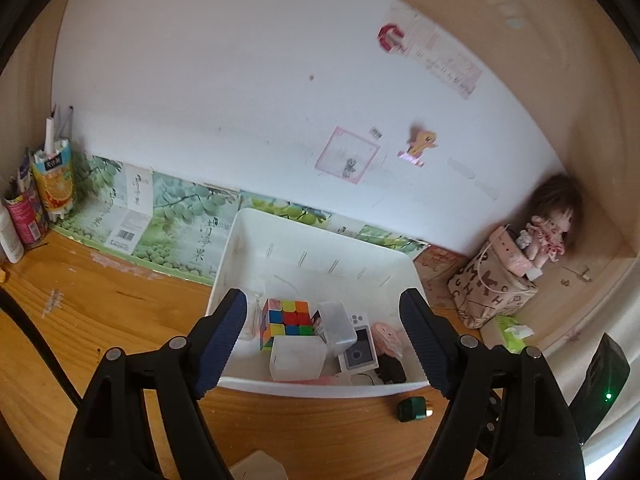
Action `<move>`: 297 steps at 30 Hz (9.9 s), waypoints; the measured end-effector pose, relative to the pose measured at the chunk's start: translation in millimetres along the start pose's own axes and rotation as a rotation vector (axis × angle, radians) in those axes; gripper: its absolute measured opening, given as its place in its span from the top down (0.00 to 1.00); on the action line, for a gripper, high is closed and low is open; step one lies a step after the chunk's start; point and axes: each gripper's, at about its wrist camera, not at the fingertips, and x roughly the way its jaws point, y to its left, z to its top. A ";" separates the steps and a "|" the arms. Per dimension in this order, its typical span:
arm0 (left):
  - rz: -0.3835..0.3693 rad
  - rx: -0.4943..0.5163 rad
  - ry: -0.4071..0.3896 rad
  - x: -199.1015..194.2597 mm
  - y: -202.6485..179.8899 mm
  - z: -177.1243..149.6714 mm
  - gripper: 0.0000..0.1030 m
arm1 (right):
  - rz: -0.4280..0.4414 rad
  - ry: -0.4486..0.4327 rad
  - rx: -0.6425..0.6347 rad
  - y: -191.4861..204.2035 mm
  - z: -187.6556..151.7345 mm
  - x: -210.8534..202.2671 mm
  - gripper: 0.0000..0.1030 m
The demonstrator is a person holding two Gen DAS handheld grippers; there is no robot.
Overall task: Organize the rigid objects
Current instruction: 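Withdraw both tools toward the beige card and green-and-gold bottle, then grasp the green-and-gold bottle with the right tool, then lift the green bottle with the right tool while the left tool approaches the beige card, then grasp the beige folded card with the left tool, then carry the beige card with the left tool while the right tool carries the green bottle over the tray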
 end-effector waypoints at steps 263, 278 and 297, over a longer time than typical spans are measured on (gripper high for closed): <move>0.445 -0.241 0.403 20.2 22.8 -70.0 0.55 | 0.339 0.054 -0.310 2.2 -23.7 -11.2 0.58; 0.382 -0.045 0.301 39.9 -10.7 -1.7 0.55 | 0.239 -0.036 -0.244 -2.6 14.5 27.5 0.58; 0.187 0.173 0.235 119.9 -44.4 -11.8 0.55 | 0.179 0.096 -0.081 -38.9 -3.2 115.1 0.58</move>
